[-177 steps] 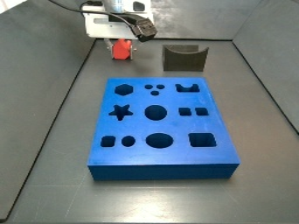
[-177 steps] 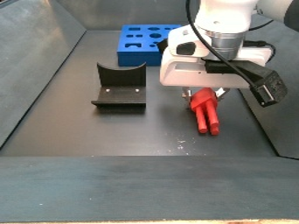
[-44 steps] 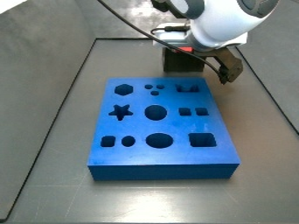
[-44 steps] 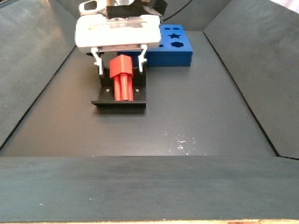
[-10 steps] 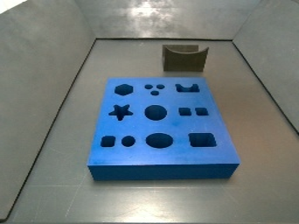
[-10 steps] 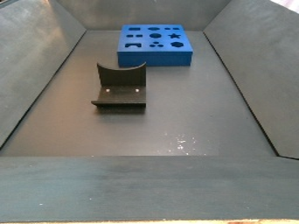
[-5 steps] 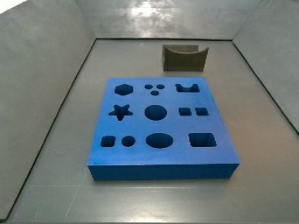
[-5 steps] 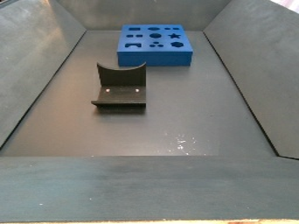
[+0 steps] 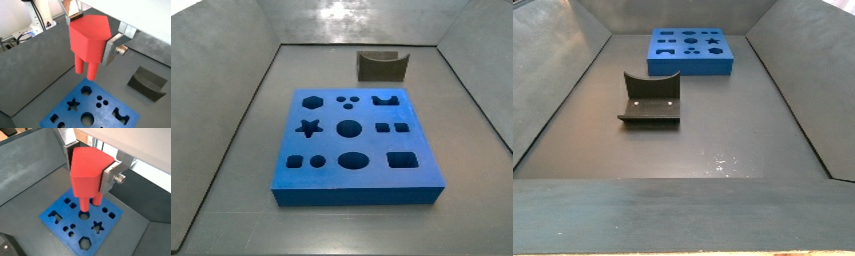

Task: Pick up the 3 prong object. Move up. Rotate the 3 prong object. Place the 3 prong object on the fixture. Regrasp the 3 prong object. Move to above the board. Insert the 3 prong object.
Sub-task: Insert the 3 prong object.

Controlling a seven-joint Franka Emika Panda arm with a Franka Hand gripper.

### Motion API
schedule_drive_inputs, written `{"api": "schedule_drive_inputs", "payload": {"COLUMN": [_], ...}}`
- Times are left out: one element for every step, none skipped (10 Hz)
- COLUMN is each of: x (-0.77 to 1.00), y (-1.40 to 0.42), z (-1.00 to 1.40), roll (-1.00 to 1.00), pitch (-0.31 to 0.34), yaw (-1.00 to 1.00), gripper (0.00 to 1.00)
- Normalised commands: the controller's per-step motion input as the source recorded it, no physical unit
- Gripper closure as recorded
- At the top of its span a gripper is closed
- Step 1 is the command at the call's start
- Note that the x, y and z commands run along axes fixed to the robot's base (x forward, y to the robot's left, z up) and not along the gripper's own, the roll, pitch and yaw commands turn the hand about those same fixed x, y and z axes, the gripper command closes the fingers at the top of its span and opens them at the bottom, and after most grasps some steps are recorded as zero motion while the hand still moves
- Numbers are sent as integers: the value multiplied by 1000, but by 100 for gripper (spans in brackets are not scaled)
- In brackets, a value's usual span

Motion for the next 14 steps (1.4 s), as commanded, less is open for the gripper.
{"api": "schedule_drive_inputs", "payload": {"x": [194,180,151,143,106,23,0,0,6,77,31,14,14,31], "y": [0,0,74,109,134,143,120,117,77,60,69,97,129,151], "z": [-149,-249,-334,-394,-443,-494,-543,-529,-474,-486,-471,-451,-469,-489], "roll": [-151,0,0,29,14,3,0,0,0,43,171,197,229,249], "pitch": [-117,-94,-66,-83,-109,-134,-171,-200,-194,-134,-40,0,0,0], "yaw": [0,0,0,0,0,-6,-83,-194,-326,-414,-466,-500,-509,-503], "gripper": [100,100,100,100,100,100,100,100,100,100,100,100,100,100]}}
